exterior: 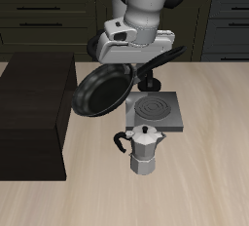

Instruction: Place the frypan on the top layer of the shelf

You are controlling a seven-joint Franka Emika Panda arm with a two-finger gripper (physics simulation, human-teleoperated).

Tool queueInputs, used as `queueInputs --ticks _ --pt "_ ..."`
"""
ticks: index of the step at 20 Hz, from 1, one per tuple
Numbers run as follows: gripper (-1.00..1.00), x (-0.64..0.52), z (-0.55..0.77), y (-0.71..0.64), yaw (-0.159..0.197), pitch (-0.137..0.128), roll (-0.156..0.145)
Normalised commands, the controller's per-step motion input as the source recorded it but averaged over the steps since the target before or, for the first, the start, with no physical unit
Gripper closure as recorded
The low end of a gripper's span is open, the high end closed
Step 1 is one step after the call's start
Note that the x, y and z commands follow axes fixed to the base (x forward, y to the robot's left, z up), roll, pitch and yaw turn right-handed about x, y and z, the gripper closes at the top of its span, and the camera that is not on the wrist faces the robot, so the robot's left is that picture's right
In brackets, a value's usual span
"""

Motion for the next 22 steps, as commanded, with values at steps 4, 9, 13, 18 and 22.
queueInputs --ticks 4,9,13,18,22 --pt "1.0 0.11 -0.1 -0.32 0.019 0.006 -0.07" --pt "1.0 0.17 -0.08 -0.45 0.035 -0.003 -0.105" --pt "1.0 0.11 -0.04 -0.43 0.046 -0.013 -0.085" --pt "1.0 0.13 -0.15 -0.49 0.037 0.01 -0.094" --pt "1.0 0.14 -0.22 -0.49 0.033 0.025 -0.093"
